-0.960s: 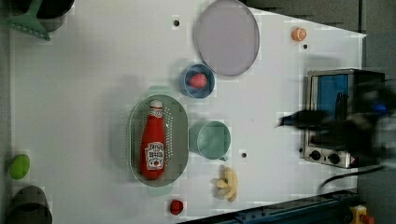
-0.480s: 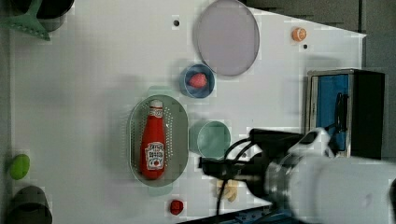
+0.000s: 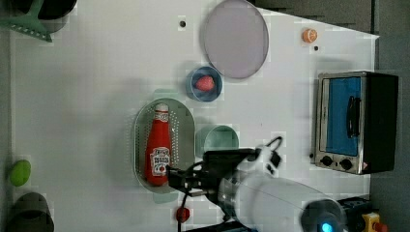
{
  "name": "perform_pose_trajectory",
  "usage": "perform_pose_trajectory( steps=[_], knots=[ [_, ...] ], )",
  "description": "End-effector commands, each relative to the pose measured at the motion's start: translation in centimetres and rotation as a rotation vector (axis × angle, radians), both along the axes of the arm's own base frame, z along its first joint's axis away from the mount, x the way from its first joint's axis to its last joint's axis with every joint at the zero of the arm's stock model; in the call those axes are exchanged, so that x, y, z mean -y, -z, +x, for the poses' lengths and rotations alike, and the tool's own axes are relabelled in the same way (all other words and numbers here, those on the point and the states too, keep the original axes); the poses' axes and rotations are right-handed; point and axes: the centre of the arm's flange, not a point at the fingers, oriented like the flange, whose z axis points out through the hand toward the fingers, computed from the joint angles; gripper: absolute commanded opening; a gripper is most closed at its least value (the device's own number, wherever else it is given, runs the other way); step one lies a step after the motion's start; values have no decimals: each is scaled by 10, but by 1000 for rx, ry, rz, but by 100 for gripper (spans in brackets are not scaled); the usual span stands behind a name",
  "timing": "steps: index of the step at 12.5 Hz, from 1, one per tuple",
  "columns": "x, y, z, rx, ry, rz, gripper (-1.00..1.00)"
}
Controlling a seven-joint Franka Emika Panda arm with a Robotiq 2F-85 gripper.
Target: Pick ketchup from strainer and place it on the table
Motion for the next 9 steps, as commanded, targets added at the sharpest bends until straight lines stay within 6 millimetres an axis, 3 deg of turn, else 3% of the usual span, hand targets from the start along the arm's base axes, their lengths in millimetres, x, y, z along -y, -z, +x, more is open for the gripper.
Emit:
perform_pose_trajectory(
  steps=[1,9],
  knots=[
    [25,50,10,-14,44,14,100],
    [27,137,18,-68,-23,94,100]
  ],
)
